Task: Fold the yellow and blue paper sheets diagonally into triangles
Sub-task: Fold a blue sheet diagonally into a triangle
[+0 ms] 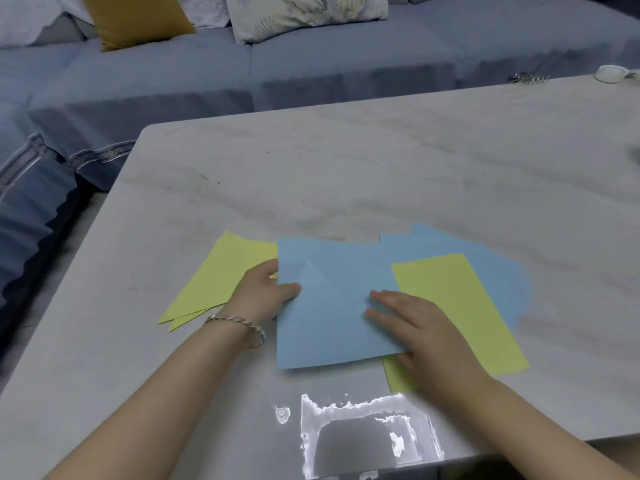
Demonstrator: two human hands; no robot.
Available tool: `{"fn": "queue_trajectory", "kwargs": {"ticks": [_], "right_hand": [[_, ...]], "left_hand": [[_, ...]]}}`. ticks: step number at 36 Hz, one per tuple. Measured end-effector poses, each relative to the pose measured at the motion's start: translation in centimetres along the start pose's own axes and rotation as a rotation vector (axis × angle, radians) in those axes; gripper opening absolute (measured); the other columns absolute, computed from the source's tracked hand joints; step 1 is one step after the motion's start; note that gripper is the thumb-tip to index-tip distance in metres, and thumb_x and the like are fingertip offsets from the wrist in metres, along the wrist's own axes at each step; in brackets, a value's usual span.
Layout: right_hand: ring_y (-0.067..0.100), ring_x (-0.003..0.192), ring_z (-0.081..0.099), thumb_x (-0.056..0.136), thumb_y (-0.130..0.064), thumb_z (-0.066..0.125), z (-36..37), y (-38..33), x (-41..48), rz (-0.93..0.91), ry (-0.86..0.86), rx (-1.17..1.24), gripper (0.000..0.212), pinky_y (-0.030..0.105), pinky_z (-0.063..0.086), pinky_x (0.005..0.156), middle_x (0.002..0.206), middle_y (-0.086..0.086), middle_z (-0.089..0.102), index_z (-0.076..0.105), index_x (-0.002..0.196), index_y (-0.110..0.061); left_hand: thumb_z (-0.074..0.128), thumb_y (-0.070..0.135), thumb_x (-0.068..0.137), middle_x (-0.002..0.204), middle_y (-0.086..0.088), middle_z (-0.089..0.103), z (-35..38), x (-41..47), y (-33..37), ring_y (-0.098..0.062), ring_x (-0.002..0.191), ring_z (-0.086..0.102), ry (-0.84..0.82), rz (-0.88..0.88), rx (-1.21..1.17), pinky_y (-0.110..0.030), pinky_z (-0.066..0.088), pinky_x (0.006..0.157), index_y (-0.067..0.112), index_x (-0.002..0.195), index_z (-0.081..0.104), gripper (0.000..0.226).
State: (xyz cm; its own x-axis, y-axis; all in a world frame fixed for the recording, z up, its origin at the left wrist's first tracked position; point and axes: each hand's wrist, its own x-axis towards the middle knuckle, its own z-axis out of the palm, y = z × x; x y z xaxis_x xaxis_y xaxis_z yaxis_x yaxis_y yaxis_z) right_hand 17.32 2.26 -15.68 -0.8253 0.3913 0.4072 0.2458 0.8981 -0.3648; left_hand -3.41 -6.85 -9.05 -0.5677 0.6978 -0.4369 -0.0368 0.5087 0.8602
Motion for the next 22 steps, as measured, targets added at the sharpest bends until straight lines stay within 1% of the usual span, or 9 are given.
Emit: {"fn": "queue_trajectory", "kwargs": {"ticks": [2,3,5,8,10,12,16,19,22], "right_hand": [[0.019,0.113,0.048,0.084,-0.01,0.047,-0.7,0.6,0.3,-0.065,-0.023,0.04,0.028,0.03,0.036,0.09,0.118,0.01,0.063,0.055,0.107,-0.022],[0.019,0.114,0.049,0.092,-0.015,0.038,-1.0,0.7,0.4,-0.11,-0.043,0.062,0.024,0.031,0.037,0.09,0.118,0.009,0.062,0.056,0.105,-0.023],[0.019,0.115,0.05,0.097,-0.019,0.03,-1.1,0.6,0.4,-0.209,-0.081,0.097,0.03,0.031,0.038,0.09,0.119,0.006,0.062,0.059,0.103,-0.024],[0.017,0.115,0.051,0.098,-0.024,0.031,-0.9,0.0,0.6,-0.302,-0.158,0.106,0.036,0.029,0.039,0.089,0.115,0.001,0.066,0.066,0.097,-0.024],[0.017,0.112,0.054,0.098,-0.03,0.031,-0.7,-0.6,0.8,-0.327,-0.221,0.142,0.038,0.028,0.039,0.088,0.11,-0.002,0.069,0.068,0.094,-0.023],[0.015,0.108,0.057,0.098,-0.032,0.031,-0.7,-1.0,0.8,-0.318,-0.267,0.201,0.036,0.026,0.04,0.088,0.105,-0.005,0.07,0.066,0.096,-0.023],[0.004,0.095,0.058,0.094,-0.043,0.037,-1.4,-1.9,1.4,-0.109,-0.264,0.404,0.026,0.017,0.041,0.084,0.094,-0.01,0.069,0.06,0.097,-0.031],[-0.002,0.087,0.058,0.08,-0.056,0.052,-1.8,-2.3,2.4,0.148,-0.134,0.559,0.032,0.01,0.04,0.08,0.087,-0.013,0.066,0.066,0.084,-0.027],[-0.014,0.097,0.049,0.073,-0.034,0.071,-1.8,-2.3,3.8,0.35,0.002,0.551,0.013,0.0,0.031,0.083,0.102,-0.022,0.057,0.067,0.069,-0.023]], "left_hand": [[0.054,-0.004,0.083,0.088,-0.011,0.066,-1.3,0.3,-0.4,-0.023,0.071,0.064,0.002,-0.037,0.01,-0.033,0.053,0.073,0.016,0.105,0.056,0.03],[0.056,-0.002,0.083,0.088,-0.011,0.066,-1.8,0.3,-0.5,-0.024,0.071,0.063,0.007,-0.065,0.017,-0.031,0.052,0.072,0.016,0.104,0.057,0.028],[0.063,0.006,0.081,0.086,-0.009,0.067,-2.4,0.6,-0.9,-0.023,0.069,0.063,0.005,-0.132,0.012,-0.029,0.051,0.066,0.012,0.103,0.06,0.024],[0.074,0.019,0.074,0.087,-0.011,0.068,-2.2,1.1,-1.4,-0.026,0.072,0.065,0.032,-0.193,0.027,-0.033,0.053,0.067,0.003,0.096,0.064,0.029],[0.076,0.021,0.071,0.081,-0.01,0.067,-2.0,1.6,-1.7,-0.027,0.072,0.064,0.077,-0.188,0.102,-0.035,0.053,0.07,0.003,0.083,0.064,0.025],[0.075,0.016,0.071,0.069,-0.006,0.06,-1.6,2.0,-1.7,-0.023,0.061,0.058,0.133,-0.152,0.176,-0.029,0.048,0.061,0.008,0.065,0.058,0.02],[0.071,0.006,0.069,0.054,-0.002,0.04,-0.6,2.1,-1.4,-0.02,0.054,0.039,0.157,0.023,0.273,-0.023,0.029,0.051,0.015,0.052,0.043,0.034],[0.07,0.007,0.074,0.047,0.009,0.049,0.2,0.8,-0.4,-0.006,0.048,0.043,0.049,0.184,0.307,-0.014,0.033,0.048,0.018,0.054,0.055,0.027],[0.062,0.009,0.083,0.062,-0.005,0.056,0.9,-0.8,0.5,-0.013,0.059,0.046,-0.098,0.279,0.259,-0.025,0.037,0.059,0.005,0.07,0.065,0.014]]}}
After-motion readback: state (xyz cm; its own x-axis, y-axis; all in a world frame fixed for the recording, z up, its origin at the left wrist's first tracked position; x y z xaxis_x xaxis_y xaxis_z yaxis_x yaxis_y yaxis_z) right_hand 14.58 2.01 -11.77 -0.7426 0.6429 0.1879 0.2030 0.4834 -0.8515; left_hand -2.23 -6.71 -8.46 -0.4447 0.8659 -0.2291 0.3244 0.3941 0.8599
